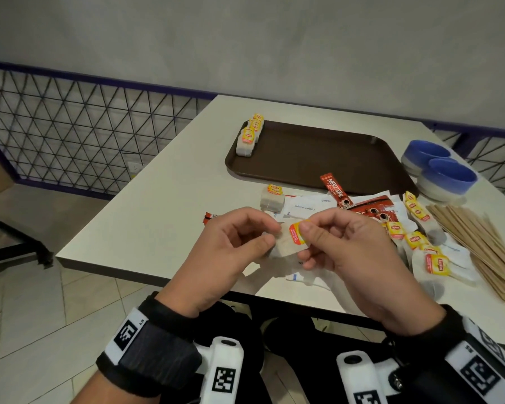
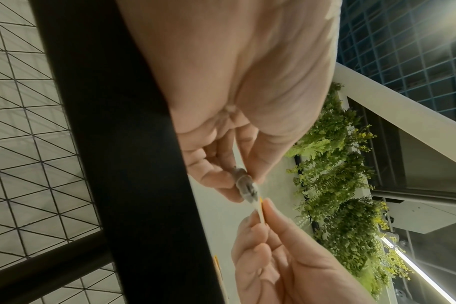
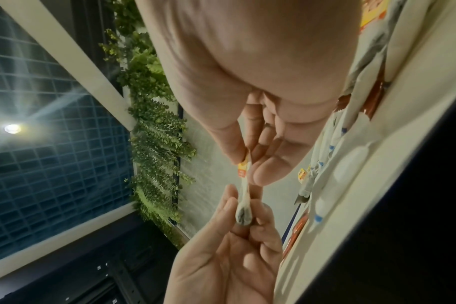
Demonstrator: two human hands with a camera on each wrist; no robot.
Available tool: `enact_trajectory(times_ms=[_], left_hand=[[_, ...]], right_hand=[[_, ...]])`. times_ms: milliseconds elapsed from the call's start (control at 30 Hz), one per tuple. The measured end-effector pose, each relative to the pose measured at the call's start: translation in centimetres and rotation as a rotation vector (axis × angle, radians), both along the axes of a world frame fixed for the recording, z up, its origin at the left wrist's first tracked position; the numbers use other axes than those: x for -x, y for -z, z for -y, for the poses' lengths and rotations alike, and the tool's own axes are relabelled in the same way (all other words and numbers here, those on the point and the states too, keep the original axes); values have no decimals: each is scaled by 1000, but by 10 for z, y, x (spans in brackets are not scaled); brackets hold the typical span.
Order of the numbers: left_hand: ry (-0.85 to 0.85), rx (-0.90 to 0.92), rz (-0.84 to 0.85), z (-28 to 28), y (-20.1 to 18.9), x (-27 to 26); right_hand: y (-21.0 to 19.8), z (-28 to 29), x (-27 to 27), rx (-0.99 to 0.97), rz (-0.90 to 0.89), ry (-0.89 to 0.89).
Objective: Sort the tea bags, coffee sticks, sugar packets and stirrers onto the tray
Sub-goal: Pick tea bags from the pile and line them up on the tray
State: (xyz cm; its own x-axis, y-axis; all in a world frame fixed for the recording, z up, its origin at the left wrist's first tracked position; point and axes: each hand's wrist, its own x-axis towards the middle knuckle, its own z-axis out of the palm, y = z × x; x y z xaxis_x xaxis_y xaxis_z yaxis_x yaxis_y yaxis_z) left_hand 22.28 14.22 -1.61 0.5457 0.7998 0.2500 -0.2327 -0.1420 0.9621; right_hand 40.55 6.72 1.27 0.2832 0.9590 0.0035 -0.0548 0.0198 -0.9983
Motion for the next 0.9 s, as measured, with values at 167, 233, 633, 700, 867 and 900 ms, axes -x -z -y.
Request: enact_trajectory(times_ms=[167,233,633,700,867,900], left_hand=[[-36,-5,-17,1,1,-2],[-50,-2,-23,0,2,-3],[-59,-69,-77,4,0,-4],[-40,-54,-85,4,-1,-4],[-26,-12,-79,4,-3,-3],[-28,-11,-79,4,-3,-3]], right_hand=[[1,1,2,-20,19,-5],[0,2,3,-35,32,-8],[-9,2,3,-135,302,44],[-10,1,3,-152,368,48],[-13,-1,4,-180,542,49],[-13,-2,4,-188,566,48]])
